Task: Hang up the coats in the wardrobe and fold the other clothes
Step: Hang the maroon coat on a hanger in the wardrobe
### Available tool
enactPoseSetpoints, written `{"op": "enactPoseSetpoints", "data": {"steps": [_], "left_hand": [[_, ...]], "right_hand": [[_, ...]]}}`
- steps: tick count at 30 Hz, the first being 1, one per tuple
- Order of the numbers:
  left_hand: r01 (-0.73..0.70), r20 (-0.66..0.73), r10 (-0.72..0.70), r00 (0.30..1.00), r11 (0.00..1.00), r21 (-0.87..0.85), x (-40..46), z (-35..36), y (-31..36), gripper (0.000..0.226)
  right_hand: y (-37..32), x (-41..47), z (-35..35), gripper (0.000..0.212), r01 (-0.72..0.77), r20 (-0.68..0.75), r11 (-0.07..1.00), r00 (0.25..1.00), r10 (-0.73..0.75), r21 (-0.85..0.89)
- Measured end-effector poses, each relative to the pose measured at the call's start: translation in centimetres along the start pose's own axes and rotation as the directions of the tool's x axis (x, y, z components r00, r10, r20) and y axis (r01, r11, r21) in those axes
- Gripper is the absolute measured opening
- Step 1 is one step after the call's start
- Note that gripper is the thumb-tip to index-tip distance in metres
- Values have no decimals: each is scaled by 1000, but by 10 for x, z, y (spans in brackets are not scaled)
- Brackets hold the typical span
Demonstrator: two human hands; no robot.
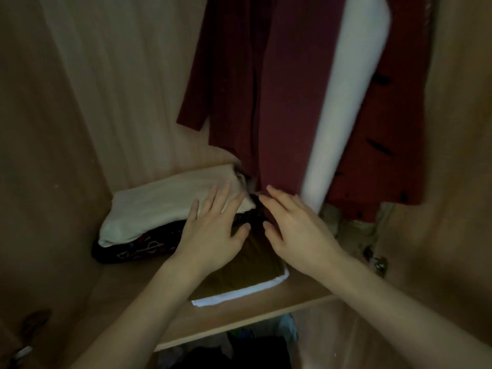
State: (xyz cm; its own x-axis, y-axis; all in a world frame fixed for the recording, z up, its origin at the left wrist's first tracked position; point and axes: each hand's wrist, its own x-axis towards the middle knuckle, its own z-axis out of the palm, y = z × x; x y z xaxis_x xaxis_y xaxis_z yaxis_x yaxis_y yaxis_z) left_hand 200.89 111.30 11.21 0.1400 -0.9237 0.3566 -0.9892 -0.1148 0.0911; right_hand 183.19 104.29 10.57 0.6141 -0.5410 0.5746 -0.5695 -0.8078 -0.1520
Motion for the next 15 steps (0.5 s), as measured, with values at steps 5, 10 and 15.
{"op": "enactPoseSetpoints", "data": {"steps": [5, 10, 15], "left_hand": [[-215, -36, 213, 976, 971, -104, -11, 1, 45, 66], [-420, -60, 416, 907, 889, -185, -41, 20, 103, 67], [-609, -112, 600, 792, 764, -214, -93, 36, 165, 68]], "right_hand": [[-5, -60, -31, 54, -193, -2, 969, 981, 196, -152], [-15, -143, -67, 57, -412, -34, 858, 906, 423, -307], [-36, -231, -102, 61, -573, -59, 690, 786, 615, -443]]}}
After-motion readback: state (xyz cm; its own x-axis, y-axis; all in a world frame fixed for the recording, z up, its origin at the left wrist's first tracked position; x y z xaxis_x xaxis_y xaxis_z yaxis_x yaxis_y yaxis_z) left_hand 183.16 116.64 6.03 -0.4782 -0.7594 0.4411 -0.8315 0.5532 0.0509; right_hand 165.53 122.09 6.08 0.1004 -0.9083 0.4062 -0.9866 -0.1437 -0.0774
